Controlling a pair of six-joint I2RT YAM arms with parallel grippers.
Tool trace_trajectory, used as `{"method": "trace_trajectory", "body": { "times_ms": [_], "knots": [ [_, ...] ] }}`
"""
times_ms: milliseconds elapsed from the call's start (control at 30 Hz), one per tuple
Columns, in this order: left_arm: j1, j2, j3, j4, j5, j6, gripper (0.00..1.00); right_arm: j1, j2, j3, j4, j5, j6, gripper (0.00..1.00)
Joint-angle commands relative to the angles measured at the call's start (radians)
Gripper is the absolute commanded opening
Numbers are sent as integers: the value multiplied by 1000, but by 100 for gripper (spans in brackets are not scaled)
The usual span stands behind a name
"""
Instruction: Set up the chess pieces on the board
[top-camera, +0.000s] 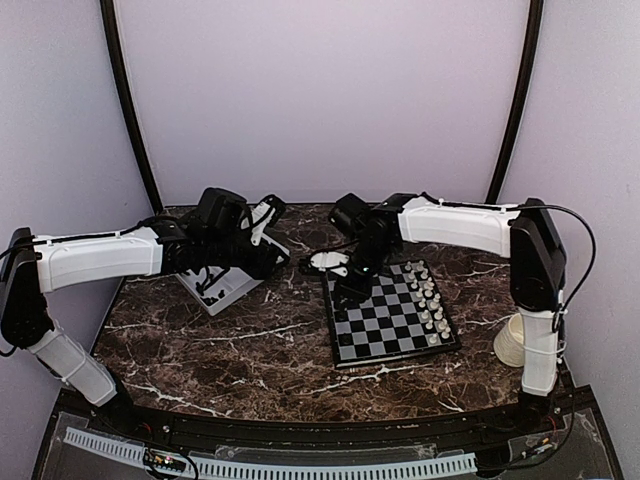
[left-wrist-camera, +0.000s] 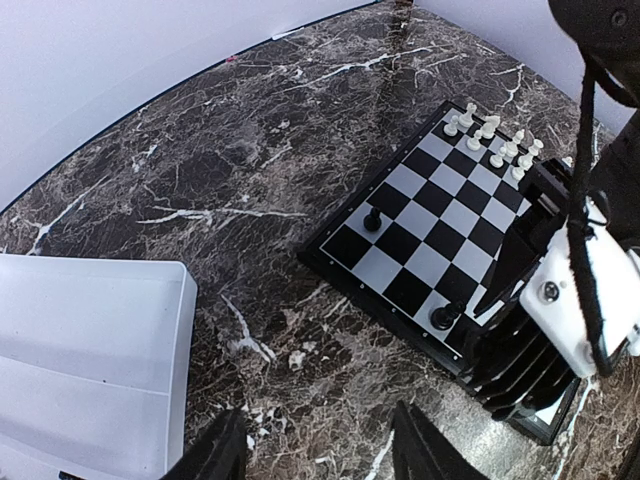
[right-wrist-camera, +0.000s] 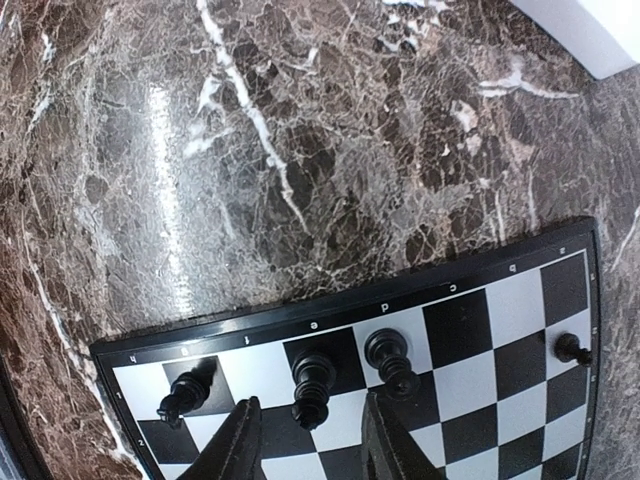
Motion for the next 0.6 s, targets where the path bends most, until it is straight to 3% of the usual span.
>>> {"method": "trace_trajectory", "body": {
  "times_ms": [0,167,333,400,567],
  "knots": [
    [6,-1,25,-14,-20,5,52,4,-67,72,-33,9,-1,36],
    [24,14,28,-55,-169,18,52,-63,-150,50,-23,5,3,37],
    [103,69,102,-213,-372,-67,56,-198,-290,-128,81,-15,10,37],
    [183,105,169,-305,-372,-127,53,-263,-338,-196,112,-20,16,37],
    [371,175,205,-433,-175,-256,45,-368,-406,-276,155,-36,24,38]
  ]
}}
